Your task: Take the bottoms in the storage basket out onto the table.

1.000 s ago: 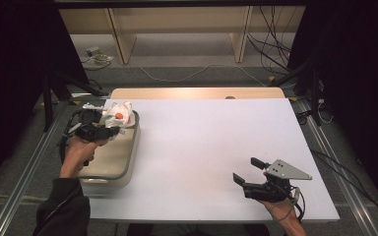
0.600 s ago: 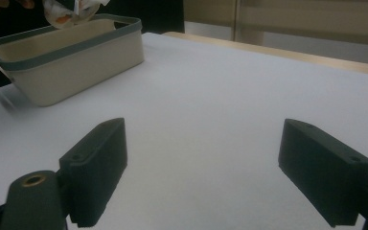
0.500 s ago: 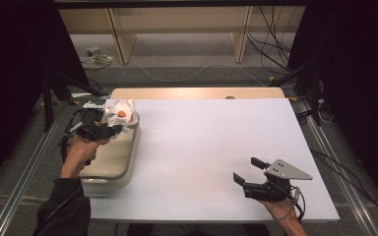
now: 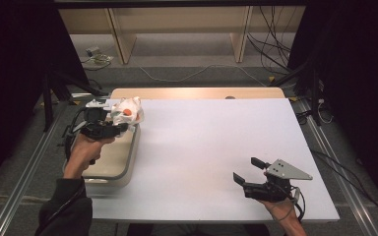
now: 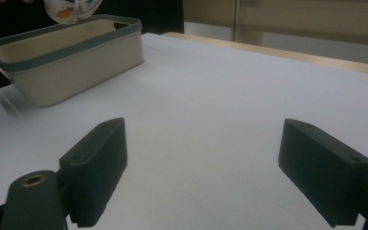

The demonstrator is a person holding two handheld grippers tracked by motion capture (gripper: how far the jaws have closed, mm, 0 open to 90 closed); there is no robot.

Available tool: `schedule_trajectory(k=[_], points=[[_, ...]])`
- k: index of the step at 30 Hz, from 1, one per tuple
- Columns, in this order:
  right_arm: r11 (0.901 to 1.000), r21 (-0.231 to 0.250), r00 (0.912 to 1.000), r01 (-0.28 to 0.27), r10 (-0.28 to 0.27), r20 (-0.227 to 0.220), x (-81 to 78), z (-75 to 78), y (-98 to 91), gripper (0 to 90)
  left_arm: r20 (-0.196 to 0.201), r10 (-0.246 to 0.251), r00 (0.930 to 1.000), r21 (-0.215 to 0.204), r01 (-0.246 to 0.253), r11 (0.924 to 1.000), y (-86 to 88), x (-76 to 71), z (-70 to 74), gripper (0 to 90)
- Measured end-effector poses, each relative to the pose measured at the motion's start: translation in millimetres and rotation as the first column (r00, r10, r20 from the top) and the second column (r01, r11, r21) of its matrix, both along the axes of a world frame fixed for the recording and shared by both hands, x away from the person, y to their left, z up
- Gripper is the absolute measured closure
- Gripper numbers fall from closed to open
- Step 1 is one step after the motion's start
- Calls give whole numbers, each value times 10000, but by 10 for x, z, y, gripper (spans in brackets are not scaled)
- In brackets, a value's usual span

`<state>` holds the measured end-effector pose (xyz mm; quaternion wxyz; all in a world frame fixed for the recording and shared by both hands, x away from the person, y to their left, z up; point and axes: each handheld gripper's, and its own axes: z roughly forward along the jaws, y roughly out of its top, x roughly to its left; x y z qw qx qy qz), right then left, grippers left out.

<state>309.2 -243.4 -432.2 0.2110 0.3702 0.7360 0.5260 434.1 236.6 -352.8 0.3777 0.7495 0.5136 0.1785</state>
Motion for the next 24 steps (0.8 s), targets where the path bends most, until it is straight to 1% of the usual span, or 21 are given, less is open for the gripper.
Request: schedule_trajectory(k=[3, 13, 24], points=[[10000, -11, 10000, 2, -2, 7, -1, 0, 0, 179, 113, -120, 9999, -132, 122, 9998, -36, -11, 17, 644], [10000, -6, 10000, 2, -2, 11, -2, 0, 0, 178, 279, -426, 9987, -375, 436, 9983, -114, -39, 59, 644], [10000, -17, 10000, 9, -9, 8, -3, 0, 2, 179, 422, -793, 9960, -472, 813, 9956, -234, -63, 78, 644]])
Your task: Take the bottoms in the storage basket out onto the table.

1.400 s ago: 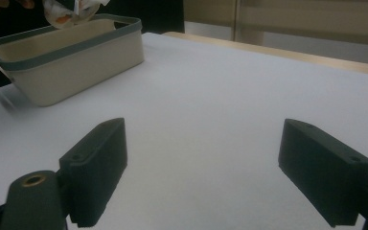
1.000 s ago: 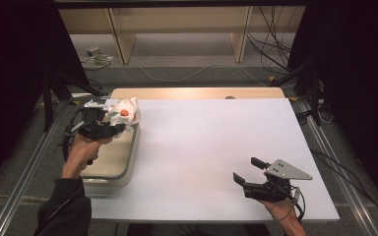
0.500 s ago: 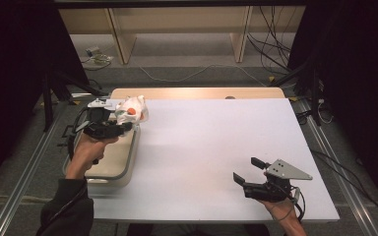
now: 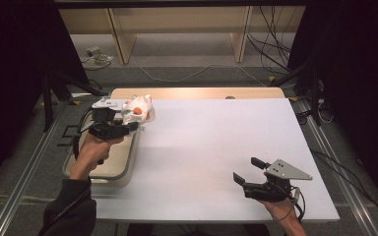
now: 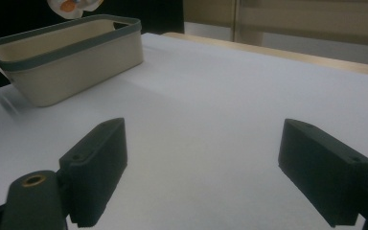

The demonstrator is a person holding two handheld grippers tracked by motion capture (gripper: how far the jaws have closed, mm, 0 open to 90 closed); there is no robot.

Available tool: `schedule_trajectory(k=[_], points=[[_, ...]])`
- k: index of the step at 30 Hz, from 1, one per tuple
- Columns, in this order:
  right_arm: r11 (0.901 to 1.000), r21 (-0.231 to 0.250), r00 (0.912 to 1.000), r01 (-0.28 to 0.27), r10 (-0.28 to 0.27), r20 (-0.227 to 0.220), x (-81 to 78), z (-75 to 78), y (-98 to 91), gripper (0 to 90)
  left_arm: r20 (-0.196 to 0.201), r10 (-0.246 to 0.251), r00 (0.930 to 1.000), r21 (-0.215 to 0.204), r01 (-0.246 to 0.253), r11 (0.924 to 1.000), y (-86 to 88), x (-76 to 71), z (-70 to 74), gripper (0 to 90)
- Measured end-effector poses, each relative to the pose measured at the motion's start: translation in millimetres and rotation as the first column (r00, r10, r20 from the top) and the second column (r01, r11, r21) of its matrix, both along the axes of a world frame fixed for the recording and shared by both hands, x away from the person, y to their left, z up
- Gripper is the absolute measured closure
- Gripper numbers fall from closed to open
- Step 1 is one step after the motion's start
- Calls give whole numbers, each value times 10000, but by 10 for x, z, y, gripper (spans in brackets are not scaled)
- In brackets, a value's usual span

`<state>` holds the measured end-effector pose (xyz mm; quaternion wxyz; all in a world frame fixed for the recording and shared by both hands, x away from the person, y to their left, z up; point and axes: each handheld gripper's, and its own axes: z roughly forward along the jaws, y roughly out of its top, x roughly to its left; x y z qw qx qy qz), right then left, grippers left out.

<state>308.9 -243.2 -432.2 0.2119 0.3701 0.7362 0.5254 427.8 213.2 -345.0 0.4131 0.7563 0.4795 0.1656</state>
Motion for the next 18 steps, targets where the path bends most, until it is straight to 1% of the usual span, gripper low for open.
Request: schedule_trajectory(k=[4, 5, 7, 10, 11, 18], points=[[10000, 3, 10000, 1, -1, -1, 0, 0, 0, 178, 34, -61, 10000, -75, 61, 10000, -42, -3, -9, 644], [10000, 0, 10000, 0, 0, 5, 0, 0, 1, 178, 2, -86, 10000, -52, 86, 9999, -49, -4, -8, 644], [10000, 0, 10000, -1, 1, 0, 0, 0, 1, 179, 34, -145, 9999, -11, 145, 9999, -64, -3, -8, 644], [10000, -6, 10000, -4, 4, 13, 1, 0, 0, 178, 99, -172, 9998, -61, 172, 9998, -89, -10, -2, 644], [10000, -7, 10000, -6, 6, 10, 1, -1, 0, 178, 119, -221, 9997, -9, 221, 9998, -95, -12, 3, 644], [10000, -20, 10000, -16, 16, 46, 2, -1, 1, 179, 182, -367, 9992, -156, 369, 9992, -157, -34, 21, 644]])
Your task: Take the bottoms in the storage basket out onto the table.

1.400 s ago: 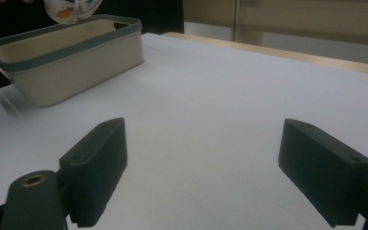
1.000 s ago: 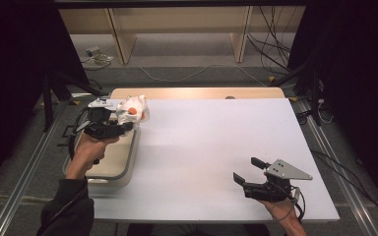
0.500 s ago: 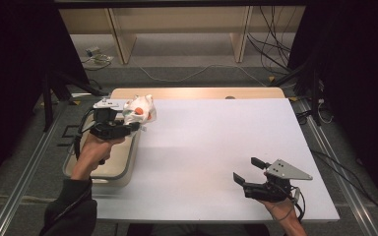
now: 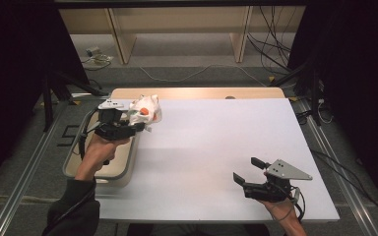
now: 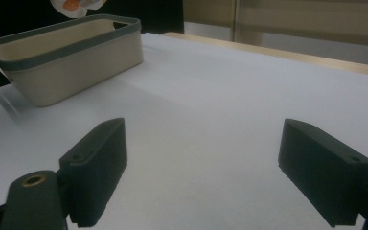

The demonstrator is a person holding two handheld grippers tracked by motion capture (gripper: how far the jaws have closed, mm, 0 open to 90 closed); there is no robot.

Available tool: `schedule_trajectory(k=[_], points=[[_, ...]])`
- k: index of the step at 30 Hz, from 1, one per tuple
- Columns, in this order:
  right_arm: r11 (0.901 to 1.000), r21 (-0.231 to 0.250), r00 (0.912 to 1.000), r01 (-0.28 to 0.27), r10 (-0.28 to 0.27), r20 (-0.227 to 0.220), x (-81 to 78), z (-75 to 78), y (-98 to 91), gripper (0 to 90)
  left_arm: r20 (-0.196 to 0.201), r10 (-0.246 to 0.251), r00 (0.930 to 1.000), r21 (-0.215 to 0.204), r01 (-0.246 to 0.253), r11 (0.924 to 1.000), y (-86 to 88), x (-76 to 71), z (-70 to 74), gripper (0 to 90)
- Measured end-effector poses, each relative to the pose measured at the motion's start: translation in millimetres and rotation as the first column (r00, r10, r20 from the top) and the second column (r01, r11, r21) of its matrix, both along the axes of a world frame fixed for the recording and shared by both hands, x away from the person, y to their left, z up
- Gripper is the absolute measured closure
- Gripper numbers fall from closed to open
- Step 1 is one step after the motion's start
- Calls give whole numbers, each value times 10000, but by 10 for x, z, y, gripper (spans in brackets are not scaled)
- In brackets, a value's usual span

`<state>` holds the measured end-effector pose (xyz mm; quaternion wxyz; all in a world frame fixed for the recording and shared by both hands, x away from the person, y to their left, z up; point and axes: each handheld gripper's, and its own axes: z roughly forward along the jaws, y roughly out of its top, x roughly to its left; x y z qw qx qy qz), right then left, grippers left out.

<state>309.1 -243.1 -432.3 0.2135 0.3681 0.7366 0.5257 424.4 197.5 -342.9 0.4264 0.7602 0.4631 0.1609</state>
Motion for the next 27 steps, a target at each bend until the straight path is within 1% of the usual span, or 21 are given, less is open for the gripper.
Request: schedule_trajectory(k=[5, 8, 9, 13, 16, 22, 26, 27], points=[[10000, 4, 10000, 16, -16, -24, -1, 0, 1, 179, 70, -124, 9999, -85, 125, 9999, -31, -7, 5, 644], [10000, 13, 10000, 18, -18, -36, -1, 1, 0, 178, 40, -182, 9998, -75, 182, 9998, -47, -13, 7, 644], [10000, 10, 10000, 16, -16, -27, -1, 0, 0, 179, 79, -217, 9997, -130, 218, 9997, -69, -16, 5, 644], [10000, 8, 10000, 19, -19, -33, 0, 0, -1, 179, 34, -367, 9993, -211, 368, 9991, -121, -23, -5, 644], [10000, 4, 10000, 15, -15, -24, 0, 0, -1, 178, 41, -478, 9989, -206, 478, 9986, -151, -21, -15, 644], [10000, 10, 10000, 16, -16, -25, 1, 0, -2, 179, 71, -506, 9987, -256, 508, 9984, -198, -28, -18, 644], [10000, 21, 10000, 12, -12, -36, 5, -3, -2, 178, 160, -559, 9983, -249, 562, 9981, -241, -35, -12, 644], [10000, 2, 10000, 1, -1, -28, 5, -3, -1, 178, 191, -534, 9984, -317, 540, 9980, -258, -38, -13, 643]])
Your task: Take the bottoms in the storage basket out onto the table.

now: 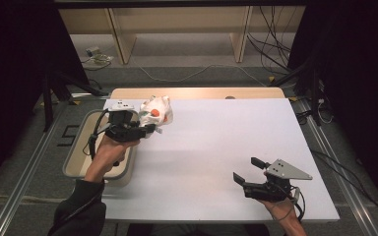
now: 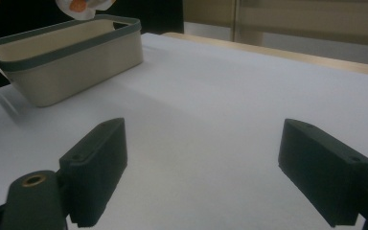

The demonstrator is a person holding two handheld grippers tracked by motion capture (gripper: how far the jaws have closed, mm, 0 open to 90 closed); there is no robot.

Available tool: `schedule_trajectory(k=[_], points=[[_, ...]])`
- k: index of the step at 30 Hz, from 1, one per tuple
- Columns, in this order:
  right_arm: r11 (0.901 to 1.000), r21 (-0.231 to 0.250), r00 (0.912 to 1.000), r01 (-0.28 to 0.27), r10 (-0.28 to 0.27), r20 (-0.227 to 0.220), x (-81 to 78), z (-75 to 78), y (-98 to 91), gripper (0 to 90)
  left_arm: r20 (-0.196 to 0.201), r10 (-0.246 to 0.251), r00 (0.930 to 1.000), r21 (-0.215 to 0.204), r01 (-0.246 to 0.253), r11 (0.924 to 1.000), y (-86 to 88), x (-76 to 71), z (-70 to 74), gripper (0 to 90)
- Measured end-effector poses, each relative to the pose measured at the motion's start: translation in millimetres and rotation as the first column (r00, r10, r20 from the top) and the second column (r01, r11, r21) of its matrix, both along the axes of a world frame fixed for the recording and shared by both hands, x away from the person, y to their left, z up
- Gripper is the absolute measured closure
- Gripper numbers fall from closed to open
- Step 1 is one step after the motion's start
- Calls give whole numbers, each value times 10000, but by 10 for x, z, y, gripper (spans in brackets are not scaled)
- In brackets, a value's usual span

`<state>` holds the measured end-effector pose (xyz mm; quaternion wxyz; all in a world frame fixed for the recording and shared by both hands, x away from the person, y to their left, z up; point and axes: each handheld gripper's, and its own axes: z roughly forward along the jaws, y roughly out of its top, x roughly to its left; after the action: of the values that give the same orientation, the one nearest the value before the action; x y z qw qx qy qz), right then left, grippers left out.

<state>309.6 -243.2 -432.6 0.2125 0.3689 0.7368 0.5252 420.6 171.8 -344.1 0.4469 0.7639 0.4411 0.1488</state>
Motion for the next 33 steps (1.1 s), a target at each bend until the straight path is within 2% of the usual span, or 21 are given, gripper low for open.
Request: schedule_trajectory(k=[7, 17, 20, 24, 33], points=[[10000, -8, 10000, 2, -2, -1, 1, -2, 0, 179, 25, -235, 9997, -293, 236, 9993, -86, -13, 5, 644], [10000, -21, 10000, -3, 3, 5, 1, -2, 2, 179, 73, -382, 9992, -227, 384, 9990, -225, -22, -27, 643], [10000, -28, 10000, -4, 4, 7, 2, -3, 2, 179, 59, -433, 9990, -384, 435, 9983, -268, -20, -40, 643], [10000, -25, 10000, 3, -3, 26, 1, -2, 1, 179, 135, -522, 9985, -264, 525, 9983, -325, -32, -45, 643], [10000, -25, 10000, 4, -4, 33, 0, -2, 2, 179, 19, -682, 9977, -294, 682, 9972, -422, -34, -90, 643]])
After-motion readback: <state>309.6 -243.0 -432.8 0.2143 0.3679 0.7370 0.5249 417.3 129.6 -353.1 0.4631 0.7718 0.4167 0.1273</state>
